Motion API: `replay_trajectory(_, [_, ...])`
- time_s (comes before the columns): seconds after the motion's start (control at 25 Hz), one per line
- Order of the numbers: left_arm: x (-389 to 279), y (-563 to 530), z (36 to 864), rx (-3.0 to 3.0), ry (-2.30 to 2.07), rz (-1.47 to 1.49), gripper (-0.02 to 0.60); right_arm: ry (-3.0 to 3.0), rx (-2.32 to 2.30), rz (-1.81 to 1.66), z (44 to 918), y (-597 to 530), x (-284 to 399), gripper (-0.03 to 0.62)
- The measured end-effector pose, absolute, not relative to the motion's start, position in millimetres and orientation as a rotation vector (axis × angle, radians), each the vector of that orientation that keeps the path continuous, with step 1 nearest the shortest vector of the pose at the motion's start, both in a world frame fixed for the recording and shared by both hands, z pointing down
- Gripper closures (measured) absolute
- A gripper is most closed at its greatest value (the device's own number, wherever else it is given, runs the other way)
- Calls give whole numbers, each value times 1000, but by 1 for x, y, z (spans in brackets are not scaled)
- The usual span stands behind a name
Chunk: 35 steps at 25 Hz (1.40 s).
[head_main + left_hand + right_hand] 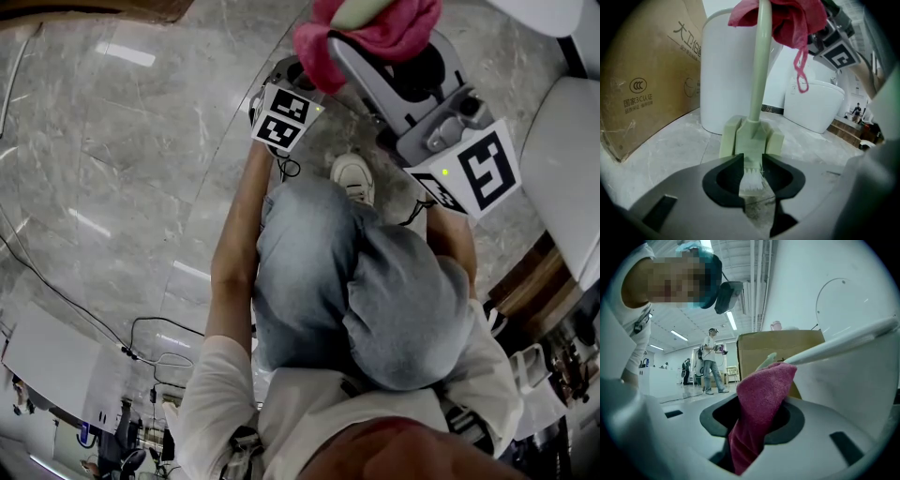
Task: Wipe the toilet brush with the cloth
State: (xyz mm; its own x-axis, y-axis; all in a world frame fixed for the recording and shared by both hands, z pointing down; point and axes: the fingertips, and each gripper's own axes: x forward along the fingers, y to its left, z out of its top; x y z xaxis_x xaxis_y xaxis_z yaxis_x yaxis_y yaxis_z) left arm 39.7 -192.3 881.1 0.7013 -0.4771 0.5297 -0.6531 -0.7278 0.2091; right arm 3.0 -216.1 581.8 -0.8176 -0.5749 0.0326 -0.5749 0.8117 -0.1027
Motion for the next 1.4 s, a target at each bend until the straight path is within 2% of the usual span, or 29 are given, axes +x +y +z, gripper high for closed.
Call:
replay_trajectory(0.48, [21,-189,869,2506,-891,604,414,3120,-981,-216,684,-203,10,496])
replay_trajectory(0.92, [-7,-169,845,2485,-943,546,408,3282,-1034,-244,773,-195,14,500])
replay_trajectory(1.12, [-18,-160,820,2457,-984,495,408,3322,-1114,-254,777,-198,26,496])
replay_trajectory(1.4, [-24,-150,743,2440,-1035,415,408,3359,-1184,-355,747,-187,46,502])
